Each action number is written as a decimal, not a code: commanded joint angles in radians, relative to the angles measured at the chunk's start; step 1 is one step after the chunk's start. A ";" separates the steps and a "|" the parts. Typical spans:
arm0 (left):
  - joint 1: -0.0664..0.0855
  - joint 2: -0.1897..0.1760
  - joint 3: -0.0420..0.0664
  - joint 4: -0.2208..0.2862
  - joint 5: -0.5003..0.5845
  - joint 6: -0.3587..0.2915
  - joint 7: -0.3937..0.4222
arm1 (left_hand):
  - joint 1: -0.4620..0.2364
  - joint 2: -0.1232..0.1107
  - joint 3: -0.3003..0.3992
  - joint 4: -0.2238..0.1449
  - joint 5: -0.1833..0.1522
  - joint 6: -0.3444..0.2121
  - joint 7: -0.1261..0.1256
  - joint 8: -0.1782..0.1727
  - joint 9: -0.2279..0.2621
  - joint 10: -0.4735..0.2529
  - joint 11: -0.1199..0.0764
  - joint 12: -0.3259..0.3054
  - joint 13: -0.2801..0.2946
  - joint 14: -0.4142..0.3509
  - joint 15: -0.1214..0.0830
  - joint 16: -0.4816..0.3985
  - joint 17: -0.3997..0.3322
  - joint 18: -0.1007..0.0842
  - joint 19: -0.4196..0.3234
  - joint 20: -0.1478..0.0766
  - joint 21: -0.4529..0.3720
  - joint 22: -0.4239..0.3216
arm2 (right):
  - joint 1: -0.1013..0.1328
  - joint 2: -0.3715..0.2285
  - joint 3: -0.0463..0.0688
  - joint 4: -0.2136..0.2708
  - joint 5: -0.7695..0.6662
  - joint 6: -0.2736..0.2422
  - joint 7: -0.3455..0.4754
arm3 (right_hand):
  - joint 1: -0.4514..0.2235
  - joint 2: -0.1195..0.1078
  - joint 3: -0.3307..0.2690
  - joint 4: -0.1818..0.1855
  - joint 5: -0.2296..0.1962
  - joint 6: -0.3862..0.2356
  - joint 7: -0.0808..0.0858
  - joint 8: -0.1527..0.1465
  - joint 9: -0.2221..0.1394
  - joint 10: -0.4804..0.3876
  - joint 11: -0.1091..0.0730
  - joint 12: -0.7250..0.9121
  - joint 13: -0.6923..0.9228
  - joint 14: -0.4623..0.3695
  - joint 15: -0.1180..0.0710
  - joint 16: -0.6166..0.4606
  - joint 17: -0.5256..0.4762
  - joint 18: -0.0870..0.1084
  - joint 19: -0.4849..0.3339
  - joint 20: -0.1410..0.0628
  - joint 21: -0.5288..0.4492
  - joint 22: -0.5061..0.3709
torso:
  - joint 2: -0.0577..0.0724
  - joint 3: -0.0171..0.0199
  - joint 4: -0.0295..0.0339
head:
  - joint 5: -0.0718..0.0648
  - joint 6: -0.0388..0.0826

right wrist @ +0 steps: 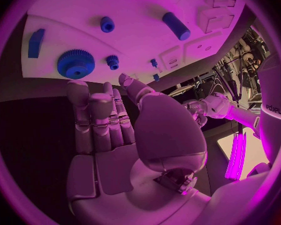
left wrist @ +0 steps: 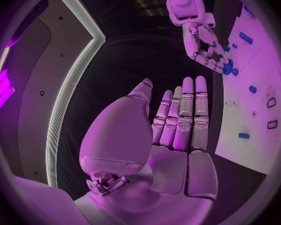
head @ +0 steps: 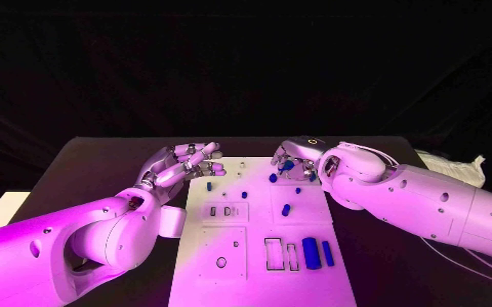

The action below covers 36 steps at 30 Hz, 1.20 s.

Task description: Assemble the parts on the task board

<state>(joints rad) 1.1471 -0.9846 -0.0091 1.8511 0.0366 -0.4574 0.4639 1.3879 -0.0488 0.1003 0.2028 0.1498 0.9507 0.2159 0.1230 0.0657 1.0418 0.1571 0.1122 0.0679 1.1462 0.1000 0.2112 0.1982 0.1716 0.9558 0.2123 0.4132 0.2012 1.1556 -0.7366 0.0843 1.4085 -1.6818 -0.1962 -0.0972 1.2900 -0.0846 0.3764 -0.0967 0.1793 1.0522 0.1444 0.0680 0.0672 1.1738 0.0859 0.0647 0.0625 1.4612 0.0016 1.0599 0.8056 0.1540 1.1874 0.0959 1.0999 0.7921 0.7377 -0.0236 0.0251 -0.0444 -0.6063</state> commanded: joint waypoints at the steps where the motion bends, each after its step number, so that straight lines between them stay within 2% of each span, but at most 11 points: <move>1: 0.002 -0.001 0.001 0.004 0.007 0.022 -0.002 | -0.006 0.005 0.000 -0.007 -0.004 0.003 0.005 -0.005 -0.001 0.001 0.007 -0.005 -0.002 -0.002 0.007 -0.007 0.002 0.008 0.005 0.000 0.004 0.002 | 0.001 0.008 0.000 -0.007 -0.048 0.070 -0.017 | 0.003 -0.011 0.001 0.010 -0.004 0.001 -0.003 -0.003 0.001 -0.006 -0.001 -0.003 0.001 0.043 0.001 0.043 0.047 -0.020 0.015 0.000 0.031 0.040 | 0.007 -0.0009 0.0036 | -0.001 -0.001; 5: 0.003 -0.001 0.001 0.003 0.007 0.022 -0.003 | -0.006 0.005 0.000 -0.007 -0.004 0.003 0.005 -0.005 -0.001 0.001 0.007 -0.005 -0.002 -0.002 0.007 -0.007 0.002 0.008 0.005 0.000 0.004 0.002 | 0.001 0.014 0.000 -0.014 -0.052 0.081 -0.018 | 0.005 -0.012 0.003 0.015 -0.004 0.002 -0.003 -0.003 0.001 -0.005 -0.001 -0.003 0.001 0.043 0.001 0.070 0.076 -0.023 0.022 0.000 0.050 0.064 | 0.010 -0.0007 0.0076 | -0.005 0.000; 14: 0.004 -0.006 0.001 0.008 0.007 0.023 -0.006 | -0.006 0.005 -0.001 -0.007 -0.004 0.003 0.005 -0.005 -0.001 0.001 0.007 -0.006 -0.002 -0.002 0.008 -0.007 0.002 0.008 0.005 0.000 0.004 0.002 | 0.001 0.024 0.000 -0.028 -0.055 0.085 -0.016 | 0.008 -0.011 0.008 0.024 -0.003 0.003 -0.003 -0.003 0.001 -0.005 -0.001 -0.003 0.001 0.044 0.001 0.113 0.124 -0.028 0.032 0.001 0.079 0.100 | 0.018 -0.0018 0.0115 | -0.007 0.003; 26: 0.005 -0.008 0.001 0.011 0.007 0.026 -0.010 | -0.006 0.005 -0.001 -0.007 -0.004 0.003 0.005 -0.006 -0.001 0.001 0.007 -0.007 -0.002 -0.002 0.008 -0.008 0.002 0.008 0.004 0.000 0.005 0.002 | 0.000 0.040 -0.001 -0.046 -0.055 0.100 -0.008 | 0.012 -0.004 0.018 0.038 -0.005 0.013 -0.004 0.000 0.003 0.006 -0.003 -0.001 0.002 0.045 -0.001 0.166 0.182 -0.035 0.049 0.003 0.117 0.150 | 0.029 -0.0047 0.0174 | -0.009 0.003; 33: 0.005 -0.008 0.001 0.010 0.007 0.028 -0.013 | -0.006 0.005 -0.001 -0.008 -0.004 0.003 0.005 -0.007 -0.001 0.001 0.007 -0.008 -0.002 -0.002 0.008 -0.008 0.003 0.008 0.005 0.000 0.005 0.002 | 0.000 0.044 -0.001 -0.053 -0.056 0.107 -0.007 | 0.030 0.018 0.036 0.045 -0.007 0.055 -0.013 0.013 0.011 0.047 -0.015 0.004 0.005 0.046 -0.012 0.208 0.228 -0.044 0.077 0.001 0.162 0.213 | 0.034 -0.0054 0.0183 | -0.009 0.002; 36: 0.005 -0.008 0.001 0.009 0.007 0.029 -0.014 | -0.006 0.005 -0.001 -0.008 -0.004 0.003 0.005 -0.007 -0.001 0.001 0.007 -0.008 -0.002 -0.002 0.008 -0.008 0.003 0.008 0.005 0.000 0.005 0.002 | 0.000 0.045 -0.001 -0.054 -0.061 0.102 -0.008 | 0.047 0.034 0.052 0.041 -0.033 0.068 -0.016 0.015 0.015 0.061 -0.019 0.003 0.005 0.044 -0.016 0.219 0.238 -0.048 0.086 -0.002 0.179 0.236 | 0.035 -0.0056 0.0187 | -0.009 0.002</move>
<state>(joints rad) 1.1510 -0.9930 -0.0089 1.8583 0.0415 -0.4510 0.4483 1.3880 -0.0488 0.0975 0.2001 0.1498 0.9506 0.2159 0.1190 0.0659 1.0417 0.1572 0.1101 0.0680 1.1461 0.1001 0.2052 0.2003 0.1714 0.9558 0.2123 0.4131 0.2018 1.1588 -0.6934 0.0854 1.3573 -1.7229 -0.1171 -0.1059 1.3204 -0.0615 0.4215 -0.0529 0.1484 1.1174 0.1296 0.0768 0.0797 1.2271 0.0689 0.0609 0.0643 1.4661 -0.0080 1.2746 1.0425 0.1231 1.2647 0.0948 1.2766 1.0253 0.7705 -0.0288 0.0430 -0.0528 -0.6036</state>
